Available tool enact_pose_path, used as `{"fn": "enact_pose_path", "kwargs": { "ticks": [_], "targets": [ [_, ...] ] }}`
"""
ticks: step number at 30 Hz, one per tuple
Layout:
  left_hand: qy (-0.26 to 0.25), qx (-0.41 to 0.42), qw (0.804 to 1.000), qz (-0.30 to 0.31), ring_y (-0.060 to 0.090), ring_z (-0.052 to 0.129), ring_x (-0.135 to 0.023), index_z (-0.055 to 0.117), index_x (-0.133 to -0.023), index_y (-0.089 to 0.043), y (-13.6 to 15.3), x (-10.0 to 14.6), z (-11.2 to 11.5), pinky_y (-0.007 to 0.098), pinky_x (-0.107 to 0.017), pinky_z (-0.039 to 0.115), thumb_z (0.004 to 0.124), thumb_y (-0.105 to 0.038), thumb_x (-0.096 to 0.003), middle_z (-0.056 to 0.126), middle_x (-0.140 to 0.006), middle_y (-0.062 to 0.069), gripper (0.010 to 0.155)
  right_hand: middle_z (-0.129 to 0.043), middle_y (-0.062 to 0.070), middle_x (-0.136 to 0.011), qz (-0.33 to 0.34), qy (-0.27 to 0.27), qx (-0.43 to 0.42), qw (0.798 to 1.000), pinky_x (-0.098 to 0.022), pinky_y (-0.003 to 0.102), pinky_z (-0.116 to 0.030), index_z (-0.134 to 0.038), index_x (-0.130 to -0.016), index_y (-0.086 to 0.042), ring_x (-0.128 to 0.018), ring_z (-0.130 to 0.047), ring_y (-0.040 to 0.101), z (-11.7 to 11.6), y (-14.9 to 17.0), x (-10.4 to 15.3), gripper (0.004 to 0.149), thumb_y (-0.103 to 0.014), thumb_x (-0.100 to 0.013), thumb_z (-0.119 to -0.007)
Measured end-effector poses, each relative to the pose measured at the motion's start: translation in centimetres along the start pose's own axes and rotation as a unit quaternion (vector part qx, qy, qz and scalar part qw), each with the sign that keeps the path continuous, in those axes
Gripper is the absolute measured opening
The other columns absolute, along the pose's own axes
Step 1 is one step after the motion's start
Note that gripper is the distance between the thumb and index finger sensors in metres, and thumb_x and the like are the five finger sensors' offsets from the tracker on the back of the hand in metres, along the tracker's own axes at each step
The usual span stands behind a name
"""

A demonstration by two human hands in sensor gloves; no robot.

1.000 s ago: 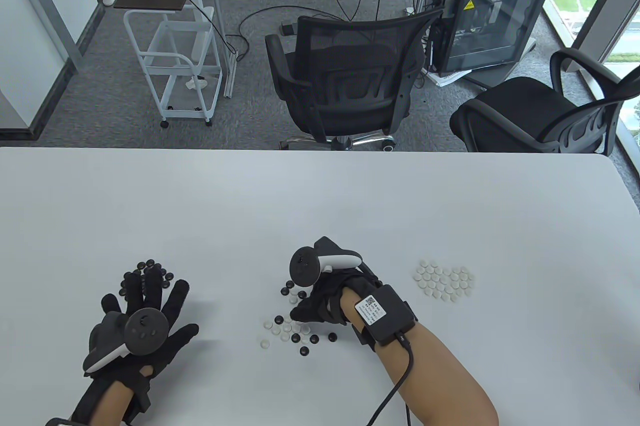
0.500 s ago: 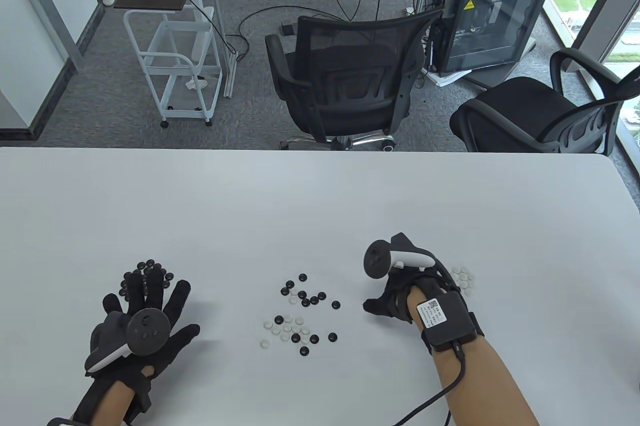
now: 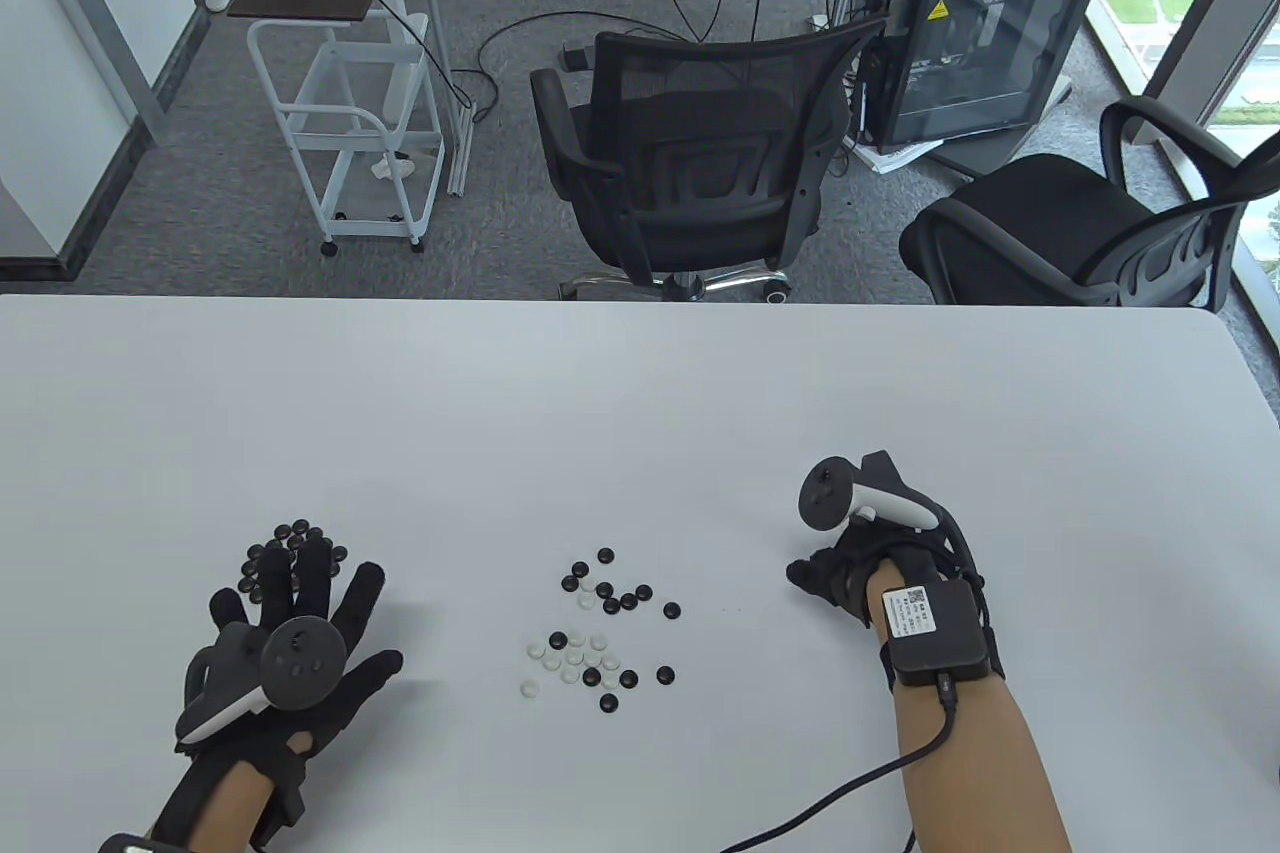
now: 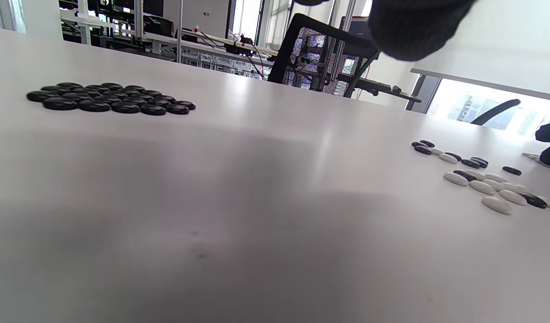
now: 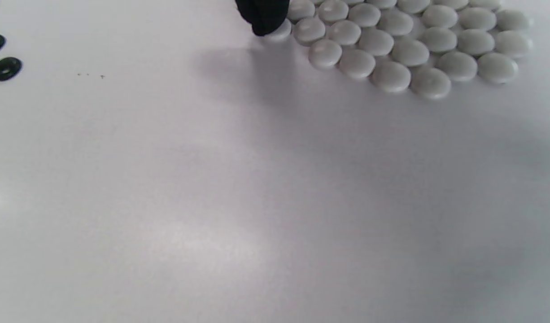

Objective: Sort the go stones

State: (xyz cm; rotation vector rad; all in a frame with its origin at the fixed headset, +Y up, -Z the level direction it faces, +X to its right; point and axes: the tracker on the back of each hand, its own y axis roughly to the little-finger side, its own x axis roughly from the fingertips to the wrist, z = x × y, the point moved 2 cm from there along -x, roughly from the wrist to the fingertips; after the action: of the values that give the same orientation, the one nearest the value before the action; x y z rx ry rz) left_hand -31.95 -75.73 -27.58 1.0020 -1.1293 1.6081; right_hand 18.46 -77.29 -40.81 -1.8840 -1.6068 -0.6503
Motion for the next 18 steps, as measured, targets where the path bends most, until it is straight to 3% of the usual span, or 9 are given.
{"fn": "enact_pose_path", "kwargs": {
  "ticks": [4, 8, 18],
  "targets": [
    [-0.003, 0.003, 1.000, 0.001, 0.055, -0.022, -0.092, 0.016, -0.120, -0.022, 0.0, 0.0, -0.1, 0.082, -0.047, -0.007, 0.057, -0.058, -0.0606, -0.019, -0.111, 0.027, 0.080, -0.004, 0.046, -0.106, 0.003, 0.002, -0.038, 0.999, -0.051, 0.092, -0.013, -0.061, -0.111, -0.003, -0.083, 0.006, 0.072, 0.7, 0.1, 0.0, 0.071, -0.047, -0.057, -0.053],
    [-0.004, 0.003, 1.000, 0.002, 0.055, -0.022, -0.092, 0.016, -0.120, -0.022, 0.0, 0.0, -0.1, 0.082, -0.047, -0.007, 0.057, -0.058, -0.0604, -0.019, -0.111, 0.026, 0.080, -0.005, 0.046, -0.106, 0.050, 0.027, -0.055, 0.997, -0.051, 0.092, -0.013, -0.063, -0.110, -0.002, -0.083, 0.005, 0.072, 1.9, -1.7, 1.0, 0.070, -0.047, -0.057, -0.053],
    [-0.006, 0.001, 1.000, 0.002, 0.055, -0.022, -0.092, 0.016, -0.120, -0.022, 0.0, 0.0, -0.1, 0.082, -0.047, -0.007, 0.057, -0.058, -0.0605, -0.019, -0.111, 0.026, 0.080, -0.007, 0.046, -0.107, 0.191, -0.010, 0.042, 0.981, -0.051, 0.092, -0.015, -0.068, -0.108, -0.002, -0.083, 0.004, 0.073, 0.4, -12.5, 2.1, 0.069, -0.047, -0.058, -0.053]
  ]
}}
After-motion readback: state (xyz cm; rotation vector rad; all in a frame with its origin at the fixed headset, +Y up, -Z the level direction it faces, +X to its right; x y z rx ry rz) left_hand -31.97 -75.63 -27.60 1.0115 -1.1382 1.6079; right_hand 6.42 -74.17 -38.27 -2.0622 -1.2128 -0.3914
